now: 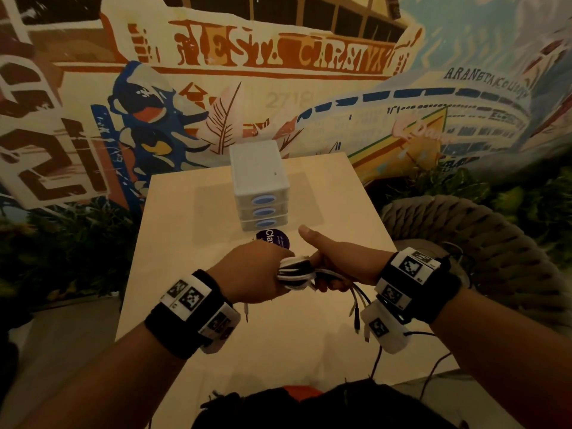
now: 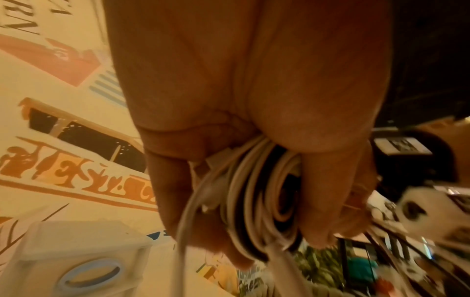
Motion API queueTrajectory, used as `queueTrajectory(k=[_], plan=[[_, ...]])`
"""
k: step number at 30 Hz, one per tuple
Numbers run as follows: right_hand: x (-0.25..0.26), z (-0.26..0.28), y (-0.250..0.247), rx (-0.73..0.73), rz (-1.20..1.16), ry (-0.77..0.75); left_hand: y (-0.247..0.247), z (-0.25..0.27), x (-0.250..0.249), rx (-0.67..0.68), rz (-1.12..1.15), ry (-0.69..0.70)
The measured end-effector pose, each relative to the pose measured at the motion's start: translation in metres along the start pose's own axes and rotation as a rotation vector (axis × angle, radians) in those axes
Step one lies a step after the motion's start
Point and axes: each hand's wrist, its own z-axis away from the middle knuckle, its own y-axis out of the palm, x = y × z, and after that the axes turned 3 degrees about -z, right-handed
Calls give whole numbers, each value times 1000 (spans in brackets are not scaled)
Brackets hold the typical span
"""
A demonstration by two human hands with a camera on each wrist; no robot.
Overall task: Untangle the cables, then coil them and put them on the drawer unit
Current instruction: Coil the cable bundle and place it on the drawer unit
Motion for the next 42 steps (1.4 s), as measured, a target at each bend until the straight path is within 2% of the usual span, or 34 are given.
queueTrajectory(k=[6,9,13,16,18,22,24,27,29,32,36,42], plan=[[8,-2,5,55,418,16,11,-4,-14,-9,-261,-40],[13,-7,8,10,554,22,11,-8,-23,-5,-378,-28],[19,-20,22,-32,673,72,15,-12,-26,27,-428,-43],[21,-24,29,-115,738,54,13,-11,-24,-23,-386,-103],[21,-23,29,-124,716,31,14,-8,-19,-95,-303,-128],[20,-12,18,-73,497,-17,15,1,-2,-268,35,-53],[16,-6,11,-82,346,-49,15,9,11,-269,298,-50],[10,2,4,-126,146,-90,19,22,22,-204,867,-83],[9,3,2,-133,60,-129,20,26,18,-205,1114,-80],[13,4,10,-116,8,-198,20,19,3,-254,1246,-6],[16,4,19,-104,-74,-295,21,11,-13,-328,1446,-31],[9,11,19,-132,-108,-306,21,10,-1,-348,1316,8]])
